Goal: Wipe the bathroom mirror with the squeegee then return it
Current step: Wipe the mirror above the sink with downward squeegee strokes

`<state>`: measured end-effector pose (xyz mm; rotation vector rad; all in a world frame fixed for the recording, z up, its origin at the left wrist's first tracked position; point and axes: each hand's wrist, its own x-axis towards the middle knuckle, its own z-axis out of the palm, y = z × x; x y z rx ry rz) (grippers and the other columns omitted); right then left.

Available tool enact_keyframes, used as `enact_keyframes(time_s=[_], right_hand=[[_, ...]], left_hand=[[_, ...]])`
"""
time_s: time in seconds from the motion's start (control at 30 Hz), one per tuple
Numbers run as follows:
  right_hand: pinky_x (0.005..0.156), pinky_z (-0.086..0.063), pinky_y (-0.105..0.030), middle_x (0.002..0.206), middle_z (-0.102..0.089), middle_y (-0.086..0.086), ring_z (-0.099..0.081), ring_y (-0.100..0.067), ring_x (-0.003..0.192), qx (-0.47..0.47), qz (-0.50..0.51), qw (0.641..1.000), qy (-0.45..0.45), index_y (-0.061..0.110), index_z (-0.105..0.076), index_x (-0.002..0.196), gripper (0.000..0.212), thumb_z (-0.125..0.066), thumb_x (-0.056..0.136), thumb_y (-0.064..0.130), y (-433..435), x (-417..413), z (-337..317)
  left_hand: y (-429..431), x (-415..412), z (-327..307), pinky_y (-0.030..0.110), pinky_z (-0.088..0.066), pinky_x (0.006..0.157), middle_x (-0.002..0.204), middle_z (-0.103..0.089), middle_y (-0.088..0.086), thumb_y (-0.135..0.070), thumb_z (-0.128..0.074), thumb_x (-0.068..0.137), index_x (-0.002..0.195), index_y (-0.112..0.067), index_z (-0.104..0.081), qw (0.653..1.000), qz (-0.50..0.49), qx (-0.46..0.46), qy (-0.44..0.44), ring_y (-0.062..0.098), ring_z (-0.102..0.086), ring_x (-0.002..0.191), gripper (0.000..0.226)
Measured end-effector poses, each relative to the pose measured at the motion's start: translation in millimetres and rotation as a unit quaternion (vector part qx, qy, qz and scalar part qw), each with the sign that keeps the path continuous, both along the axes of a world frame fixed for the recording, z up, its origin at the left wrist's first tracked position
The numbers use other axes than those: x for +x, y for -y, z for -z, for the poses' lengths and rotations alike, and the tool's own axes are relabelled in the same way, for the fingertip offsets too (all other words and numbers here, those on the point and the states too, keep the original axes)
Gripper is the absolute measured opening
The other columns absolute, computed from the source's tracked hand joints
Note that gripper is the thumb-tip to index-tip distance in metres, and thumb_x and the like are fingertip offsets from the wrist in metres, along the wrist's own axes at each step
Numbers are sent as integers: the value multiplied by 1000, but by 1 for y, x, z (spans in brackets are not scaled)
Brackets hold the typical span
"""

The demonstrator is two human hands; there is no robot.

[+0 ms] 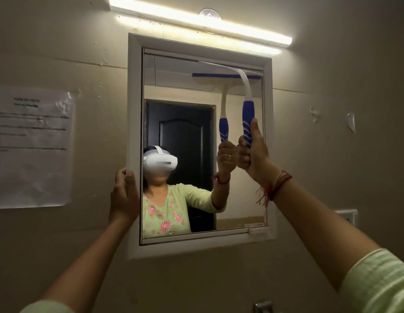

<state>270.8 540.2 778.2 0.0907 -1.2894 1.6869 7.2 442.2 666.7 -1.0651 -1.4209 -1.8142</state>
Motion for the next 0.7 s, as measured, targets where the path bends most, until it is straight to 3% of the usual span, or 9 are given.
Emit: enact_keyframes(time_s=[0.1, 0.2, 0.4, 0.47, 0.6, 0.7], right_hand=[[31, -34, -11, 33, -43, 7, -38, -4, 25, 7, 62, 998, 15, 13, -47, 47, 67, -29, 96, 55, -6, 1, -6], [31, -35, -10, 31, -43, 7, -39, -4, 24, 11, 33, 999, 19, 14, -47, 39, 74, -26, 96, 55, -8, 1, -8], [32, -36, -12, 32, -43, 7, -39, -3, 25, 20, 68, 997, 28, 14, -45, 45, 67, -30, 95, 56, -17, -2, -6], [32, -37, -12, 32, -44, 8, -41, -3, 26, 15, 35, 999, 23, 16, -49, 38, 74, -26, 96, 57, -24, -2, -4], [37, -14, -16, 38, -21, 10, -17, -4, 32, 92, -24, 987, 130, 21, -30, 40, 73, -17, 80, 81, -37, 0, 0], [41, -10, -18, 39, -21, 10, -14, -4, 36, 109, -12, 982, 156, 22, -25, 44, 70, -17, 77, 83, -43, 2, 3]], left_hand=[[1, 0, 0, 27, -25, 62, 71, -45, -4, -37, -25, 98, 95, -10, -45, 1000, 5, 1, -3, 20, -45, 70, 34], [1, 1, 1, 29, -29, 65, 74, -47, 0, -36, -26, 99, 99, -9, -46, 1000, 15, 2, 4, 21, -46, 72, 34], [1, 3, 1, 29, -28, 65, 78, -48, 4, -34, -26, 99, 103, -5, -47, 1000, 15, -3, 10, 21, -45, 73, 36], [1, 3, 0, 28, -26, 63, 74, -48, 1, -34, -26, 99, 102, -5, -47, 1000, 14, 1, 12, 20, -45, 71, 36], [0, 1, 0, 25, -24, 59, 70, -44, -3, -33, -26, 99, 98, -7, -46, 1000, 9, 4, 6, 20, -44, 69, 33], [0, 1, 0, 22, -24, 59, 71, -45, -3, -31, -27, 99, 97, -7, -47, 1000, 5, 12, 2, 20, -44, 70, 32]])
